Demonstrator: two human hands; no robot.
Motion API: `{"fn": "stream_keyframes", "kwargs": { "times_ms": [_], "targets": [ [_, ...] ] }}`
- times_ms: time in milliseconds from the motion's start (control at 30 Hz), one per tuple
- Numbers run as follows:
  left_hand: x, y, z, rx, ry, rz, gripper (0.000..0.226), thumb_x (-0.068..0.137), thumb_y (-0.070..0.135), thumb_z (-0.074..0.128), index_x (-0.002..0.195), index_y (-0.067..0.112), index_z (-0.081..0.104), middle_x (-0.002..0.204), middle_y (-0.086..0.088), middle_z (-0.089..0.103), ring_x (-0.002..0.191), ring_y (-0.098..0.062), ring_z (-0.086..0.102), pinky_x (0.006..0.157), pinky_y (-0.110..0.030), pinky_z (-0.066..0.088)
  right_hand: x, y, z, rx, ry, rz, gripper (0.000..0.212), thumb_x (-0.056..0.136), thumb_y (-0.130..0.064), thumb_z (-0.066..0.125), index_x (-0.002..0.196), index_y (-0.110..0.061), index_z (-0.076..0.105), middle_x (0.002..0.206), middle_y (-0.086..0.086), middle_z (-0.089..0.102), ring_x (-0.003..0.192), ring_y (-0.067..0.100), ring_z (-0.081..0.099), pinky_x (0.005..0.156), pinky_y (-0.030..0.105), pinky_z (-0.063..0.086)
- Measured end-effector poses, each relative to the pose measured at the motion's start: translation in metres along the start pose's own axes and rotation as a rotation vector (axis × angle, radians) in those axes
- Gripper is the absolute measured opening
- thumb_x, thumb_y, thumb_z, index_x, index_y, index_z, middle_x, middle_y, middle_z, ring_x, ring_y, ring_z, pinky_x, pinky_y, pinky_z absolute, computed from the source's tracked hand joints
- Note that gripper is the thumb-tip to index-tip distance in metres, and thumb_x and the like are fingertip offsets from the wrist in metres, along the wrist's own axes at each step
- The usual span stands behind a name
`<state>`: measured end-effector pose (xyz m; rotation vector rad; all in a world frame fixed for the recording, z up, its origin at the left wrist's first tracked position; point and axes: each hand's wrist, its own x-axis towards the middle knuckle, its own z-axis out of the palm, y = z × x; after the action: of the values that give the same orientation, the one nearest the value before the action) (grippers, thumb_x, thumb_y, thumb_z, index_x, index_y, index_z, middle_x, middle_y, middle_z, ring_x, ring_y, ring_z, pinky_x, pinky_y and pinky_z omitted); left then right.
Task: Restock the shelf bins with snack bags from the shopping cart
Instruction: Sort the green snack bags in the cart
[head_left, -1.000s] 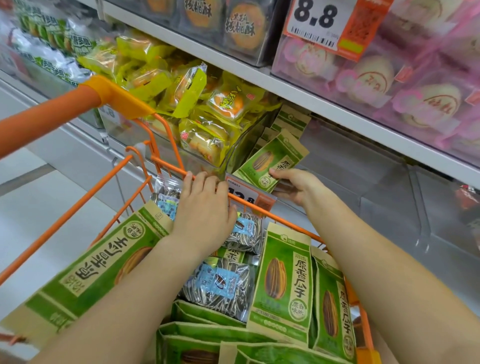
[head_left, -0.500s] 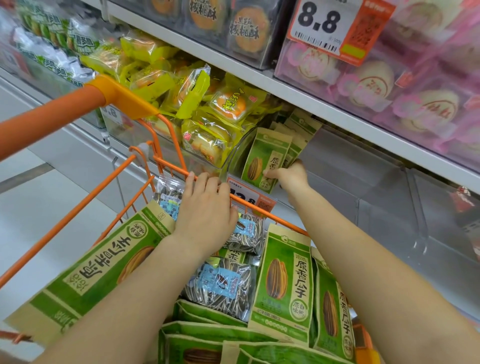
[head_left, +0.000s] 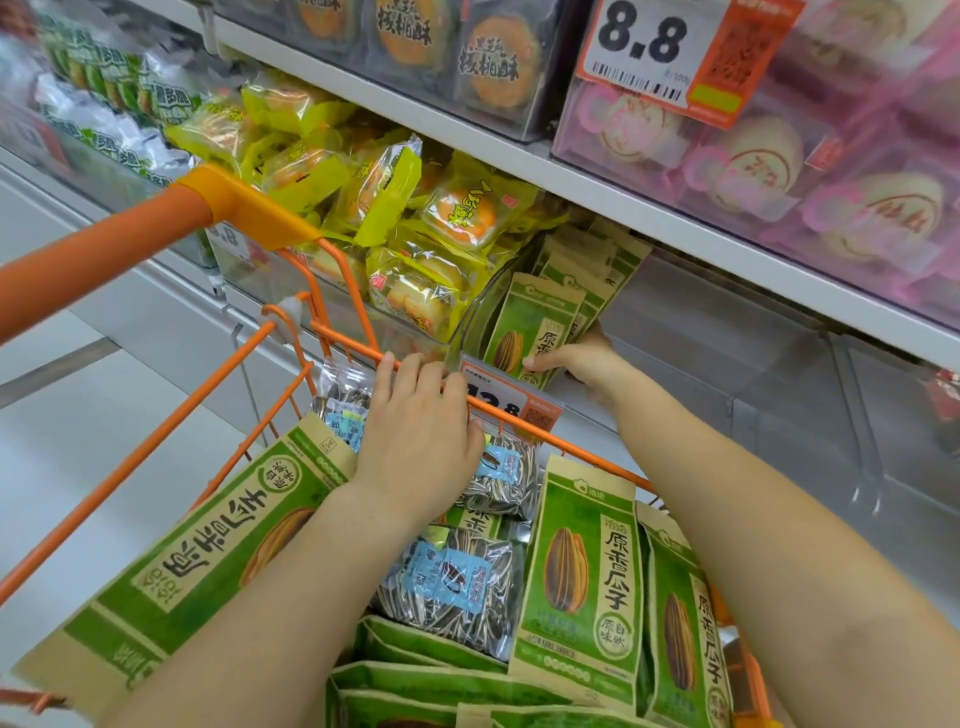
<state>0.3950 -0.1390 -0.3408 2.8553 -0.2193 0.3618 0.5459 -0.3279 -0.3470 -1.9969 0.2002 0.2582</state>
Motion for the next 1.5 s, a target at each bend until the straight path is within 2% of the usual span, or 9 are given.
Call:
{"fn": "stream_keyframes", "kwargs": {
  "times_ms": [133,267,400,533,800,1033,1133,1300,1500],
  "targets": [
    [0.0,-0.002,0.001,0.006,-0.018,0.005,0.049,0.088,0.037,0.034,0.123,0.01,0.055,0.126,-0.01,0.055,0.13,-0.03,0.037,0.116,-0.048,0.013,0.001,0.001,0.0,-0.072,0.102,-0.144,0.096,0.061,-0.013,0.089,0.139,-0.015,0.033,0.134,0.004,0.054,0.123,0.022,0.051,0.105,0.038,0.041],
    [0.001,-0.002,-0.001,0.023,-0.016,0.005,0.05,0.086,0.038,0.032,0.119,0.01,0.057,0.123,-0.01,0.057,0.127,-0.03,0.04,0.115,-0.048,0.015,0.003,0.003,-0.004,-0.068,-0.015,-0.026,0.132,0.039,-0.053,0.093,0.148,-0.021,0.026,0.15,-0.001,0.04,0.137,0.022,0.037,0.116,0.044,0.027],
    [0.0,-0.002,-0.003,0.02,-0.018,0.008,0.047,0.089,0.039,0.034,0.121,0.012,0.056,0.124,-0.008,0.056,0.128,-0.029,0.039,0.116,-0.047,0.014,0.003,0.001,-0.012,-0.027,-0.1,-0.037,0.106,0.061,-0.033,0.089,0.147,-0.021,0.028,0.146,-0.003,0.043,0.134,0.017,0.041,0.106,0.029,0.028],
    [0.0,-0.001,-0.001,0.029,-0.03,0.003,0.043,0.093,0.038,0.039,0.125,0.013,0.052,0.129,-0.008,0.053,0.131,-0.028,0.035,0.117,-0.047,0.012,0.003,0.004,-0.01,-0.078,-0.034,-0.166,0.115,0.054,-0.027,0.093,0.146,-0.023,0.023,0.139,-0.002,0.05,0.127,0.017,0.049,0.106,0.032,0.037],
    [0.002,0.0,-0.002,0.043,-0.026,0.0,0.052,0.085,0.04,0.03,0.121,0.012,0.056,0.123,-0.009,0.056,0.126,-0.03,0.04,0.115,-0.048,0.014,0.005,0.008,-0.006,-0.141,0.008,-0.273,0.103,0.061,-0.022,0.09,0.142,-0.016,0.026,0.136,0.001,0.052,0.122,0.015,0.051,0.108,0.036,0.039],
    [0.002,0.001,-0.002,0.054,-0.04,0.004,0.053,0.086,0.041,0.03,0.123,0.012,0.055,0.125,-0.009,0.055,0.127,-0.03,0.039,0.115,-0.048,0.014,-0.002,0.005,-0.002,-0.207,-0.009,-0.315,0.1,0.068,-0.028,0.086,0.145,-0.015,0.023,0.137,0.0,0.052,0.122,0.017,0.052,0.107,0.036,0.04],
    [0.002,0.0,-0.002,0.056,-0.04,0.004,0.051,0.088,0.04,0.032,0.123,0.012,0.056,0.125,-0.01,0.056,0.127,-0.03,0.039,0.115,-0.048,0.014,-0.005,0.004,-0.001,-0.295,-0.029,-0.303,0.111,0.066,-0.036,0.084,0.15,-0.011,0.017,0.137,-0.003,0.05,0.122,0.014,0.051,0.102,0.026,0.039],
    [0.002,0.0,-0.001,0.055,-0.031,0.009,0.05,0.085,0.039,0.034,0.117,0.01,0.059,0.119,-0.011,0.059,0.122,-0.032,0.044,0.113,-0.05,0.018,-0.02,0.0,-0.01,-0.404,0.145,-0.338,0.077,0.076,-0.043,0.077,0.138,-0.019,0.038,0.134,0.001,0.057,0.119,0.022,0.055,0.094,0.031,0.044],
    [0.002,0.0,-0.001,0.059,-0.032,0.009,0.052,0.085,0.04,0.032,0.12,0.011,0.058,0.12,-0.01,0.058,0.123,-0.031,0.043,0.114,-0.049,0.017,-0.025,-0.005,-0.011,-0.771,0.201,-0.276,0.065,0.083,-0.062,0.058,0.129,-0.019,0.044,0.112,0.005,0.069,0.08,0.026,0.069,0.073,0.04,0.056]
  ]
}}
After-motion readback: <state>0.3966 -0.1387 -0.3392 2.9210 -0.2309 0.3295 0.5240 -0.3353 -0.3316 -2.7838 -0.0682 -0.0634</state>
